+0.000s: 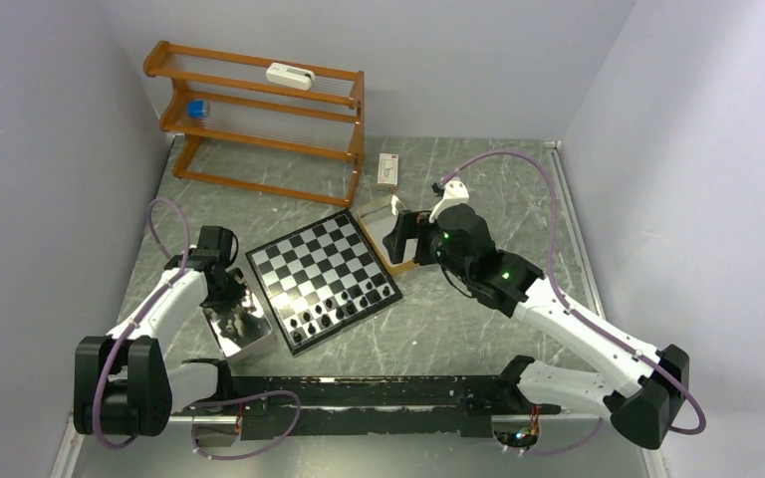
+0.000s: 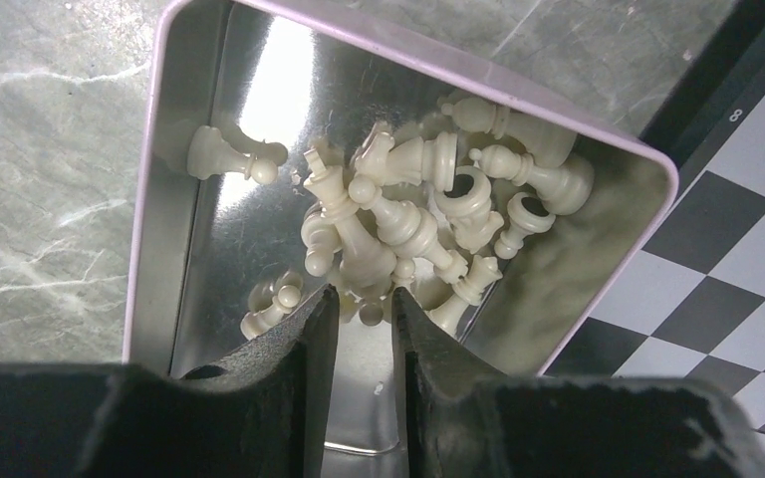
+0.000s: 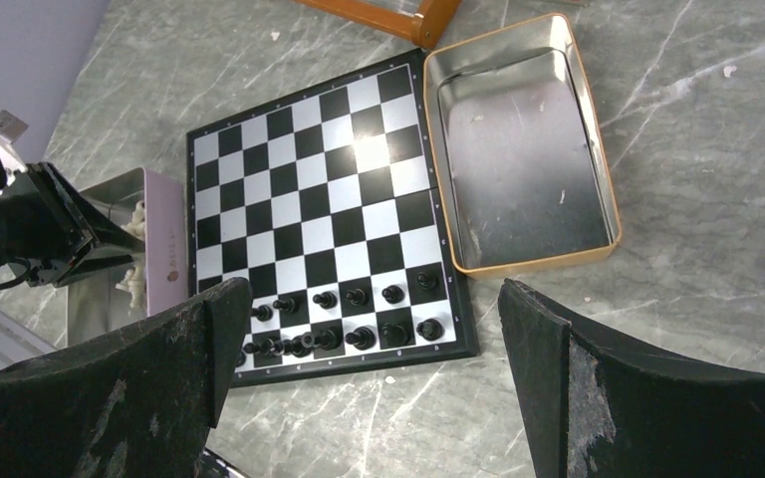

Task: Set up the chess pieces on the board
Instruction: Pick up the chess piece from the storage box.

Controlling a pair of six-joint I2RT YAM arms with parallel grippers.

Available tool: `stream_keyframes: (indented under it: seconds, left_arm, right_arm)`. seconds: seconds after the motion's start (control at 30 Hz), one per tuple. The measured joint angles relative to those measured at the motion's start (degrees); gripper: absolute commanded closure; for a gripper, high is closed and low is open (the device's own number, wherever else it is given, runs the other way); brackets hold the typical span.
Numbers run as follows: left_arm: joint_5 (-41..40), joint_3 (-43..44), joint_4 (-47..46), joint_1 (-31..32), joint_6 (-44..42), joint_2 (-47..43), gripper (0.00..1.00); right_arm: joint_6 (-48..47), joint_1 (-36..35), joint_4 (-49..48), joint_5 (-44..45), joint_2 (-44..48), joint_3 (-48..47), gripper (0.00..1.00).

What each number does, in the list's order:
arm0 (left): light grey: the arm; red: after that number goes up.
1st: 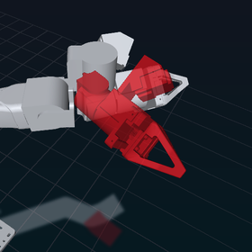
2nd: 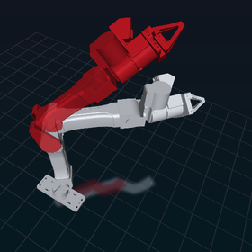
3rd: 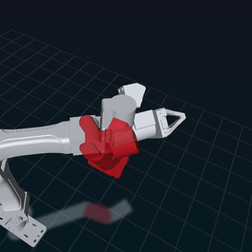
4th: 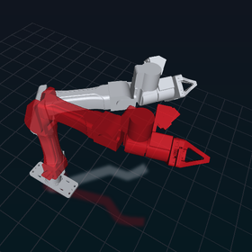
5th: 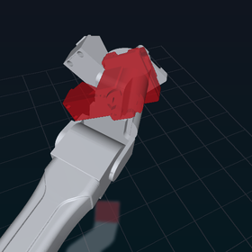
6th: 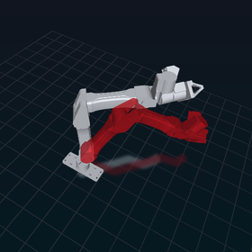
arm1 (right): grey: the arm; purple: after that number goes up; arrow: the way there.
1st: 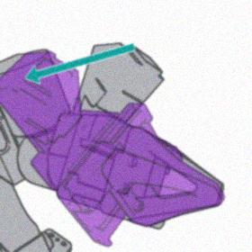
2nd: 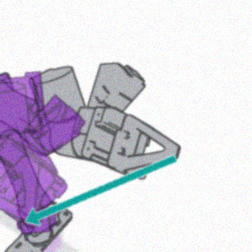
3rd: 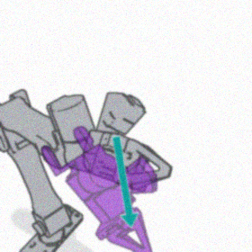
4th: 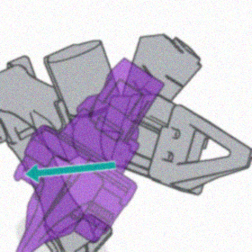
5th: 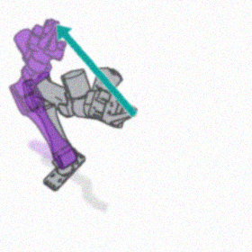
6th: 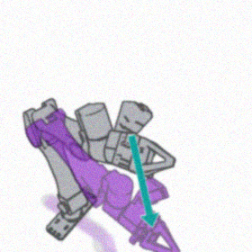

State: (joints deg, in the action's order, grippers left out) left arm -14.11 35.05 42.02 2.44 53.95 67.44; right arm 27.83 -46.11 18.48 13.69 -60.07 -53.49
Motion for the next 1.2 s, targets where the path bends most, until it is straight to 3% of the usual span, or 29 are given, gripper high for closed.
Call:
stream_keyframes:
  seconds: [0.47, 0.87, 1.1, 1.2]
  left_arm:
    - [0.1, 0.1, 0.7, 0.0, -1.8, -0.8, 0.95]
    - [-2.8, 8.3, 5.5, 0.0, -5.6, -4.5, 0.95]
    - [-3.5, 14.3, 5.7, 0.0, -15.6, -8.7, 0.95]
    - [-0.2, 16.9, 4.2, 0.0, -21.7, -9.6, 0.95]
  right_arm:
    - [0.4, 0.0, 0.0, -0.2, 0.4, 0.9, 0.01]
    - [0.7, 0.0, 0.0, -0.2, 1.9, 1.6, 0.01]
    - [0.9, 0.0, 0.1, -0.3, 2.8, 1.7, 0.01]
    - [1.0, 0.0, 0.4, -0.2, 3.1, 1.7, 0.01]
